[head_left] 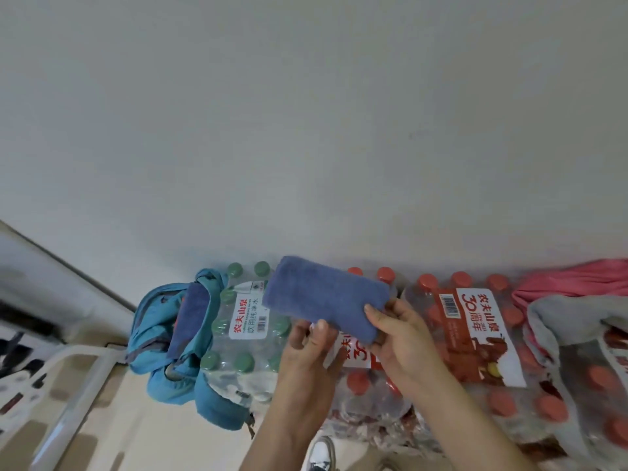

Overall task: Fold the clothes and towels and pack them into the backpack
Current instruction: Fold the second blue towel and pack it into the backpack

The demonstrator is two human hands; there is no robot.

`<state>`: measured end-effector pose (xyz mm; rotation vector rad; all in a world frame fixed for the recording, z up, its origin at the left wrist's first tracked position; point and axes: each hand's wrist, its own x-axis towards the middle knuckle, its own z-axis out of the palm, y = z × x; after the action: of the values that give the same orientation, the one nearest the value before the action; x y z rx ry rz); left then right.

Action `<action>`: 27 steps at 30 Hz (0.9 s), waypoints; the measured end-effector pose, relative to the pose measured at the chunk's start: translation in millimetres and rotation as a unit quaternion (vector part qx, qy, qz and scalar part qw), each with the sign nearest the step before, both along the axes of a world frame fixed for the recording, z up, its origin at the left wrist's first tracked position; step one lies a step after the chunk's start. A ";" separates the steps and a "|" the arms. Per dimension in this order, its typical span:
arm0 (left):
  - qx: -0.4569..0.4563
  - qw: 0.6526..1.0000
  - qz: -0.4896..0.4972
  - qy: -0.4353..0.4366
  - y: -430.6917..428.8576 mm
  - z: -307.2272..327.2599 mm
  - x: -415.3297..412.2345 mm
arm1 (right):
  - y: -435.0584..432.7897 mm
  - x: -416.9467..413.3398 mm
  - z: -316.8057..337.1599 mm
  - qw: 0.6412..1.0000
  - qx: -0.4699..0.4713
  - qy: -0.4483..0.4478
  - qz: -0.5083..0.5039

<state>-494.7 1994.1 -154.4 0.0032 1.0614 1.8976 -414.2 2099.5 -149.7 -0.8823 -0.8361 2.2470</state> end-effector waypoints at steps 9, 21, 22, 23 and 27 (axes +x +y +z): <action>-0.154 0.957 0.168 0.178 -7.2 27.1 -7.5 | -44.1 -12.1 -8.3 0.994 -0.032 -0.071 0.076; -0.427 0.808 0.005 0.406 -149.5 30.4 -108.7 | -84.8 -71.7 3.3 0.814 0.413 -0.228 0.338; -0.434 0.807 0.009 0.400 -160.6 29.6 -119.5 | -88.1 -80.0 4.9 0.794 0.433 -0.240 0.352; -0.440 0.801 0.016 0.405 -169.8 31.0 -130.2 | -90.7 -88.9 6.2 0.779 0.448 -0.249 0.360; -0.492 0.722 0.023 0.486 -195.6 34.1 -185.1 | -102.8 -140.1 7.9 0.683 0.574 -0.276 0.358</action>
<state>-679.8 1798.5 -120.3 0.4065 2.7009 1.0445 -554.3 1996.6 -141.8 -0.5648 -2.8128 1.2807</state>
